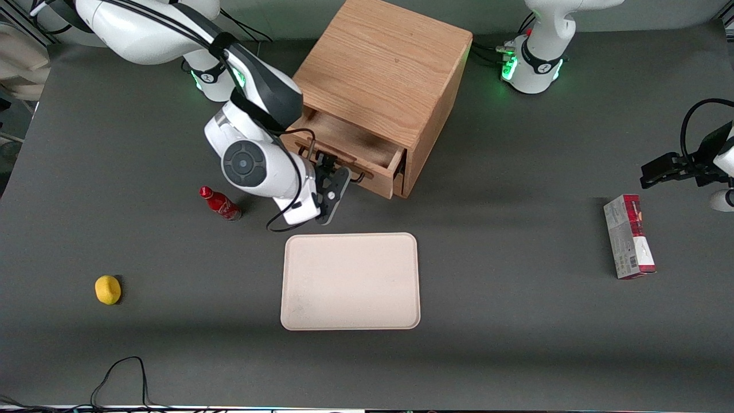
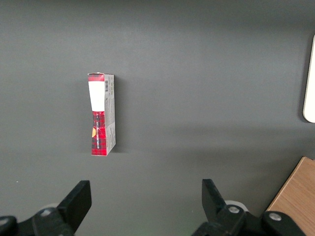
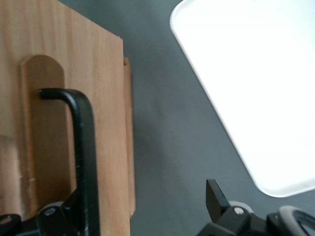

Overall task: Open upper drawer
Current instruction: 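Pull the handle outward with the right gripper, sliding the drawer open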

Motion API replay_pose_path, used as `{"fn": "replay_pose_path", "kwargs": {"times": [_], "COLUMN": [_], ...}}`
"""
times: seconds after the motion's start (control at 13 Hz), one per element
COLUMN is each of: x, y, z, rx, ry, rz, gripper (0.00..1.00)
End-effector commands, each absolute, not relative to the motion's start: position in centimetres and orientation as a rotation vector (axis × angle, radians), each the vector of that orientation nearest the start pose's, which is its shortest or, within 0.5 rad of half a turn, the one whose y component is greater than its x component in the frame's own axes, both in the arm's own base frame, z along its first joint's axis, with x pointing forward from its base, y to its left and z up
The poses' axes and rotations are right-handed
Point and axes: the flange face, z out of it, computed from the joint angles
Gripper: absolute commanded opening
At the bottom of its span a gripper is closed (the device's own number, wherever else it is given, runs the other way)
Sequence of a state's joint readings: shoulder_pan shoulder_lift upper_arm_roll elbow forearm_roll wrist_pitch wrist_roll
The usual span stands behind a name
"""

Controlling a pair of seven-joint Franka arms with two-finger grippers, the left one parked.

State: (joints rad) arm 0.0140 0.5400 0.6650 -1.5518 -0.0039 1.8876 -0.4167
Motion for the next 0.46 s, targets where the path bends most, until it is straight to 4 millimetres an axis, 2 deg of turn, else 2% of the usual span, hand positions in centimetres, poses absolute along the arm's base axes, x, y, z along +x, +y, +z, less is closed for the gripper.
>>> {"fn": "replay_pose_path", "kwargs": {"times": [0.0, 0.08, 0.38], "x": [59.3, 60.1, 63.6], "y": [34.5, 33.4, 31.9], "z": [39.4, 38.9, 38.3], "rx": [-2.466, -2.492, -2.575], "ry": [-1.416, -1.417, -1.498], "rz": [0.115, 0.116, 0.047], "gripper": [1.00, 1.00, 1.00]}}
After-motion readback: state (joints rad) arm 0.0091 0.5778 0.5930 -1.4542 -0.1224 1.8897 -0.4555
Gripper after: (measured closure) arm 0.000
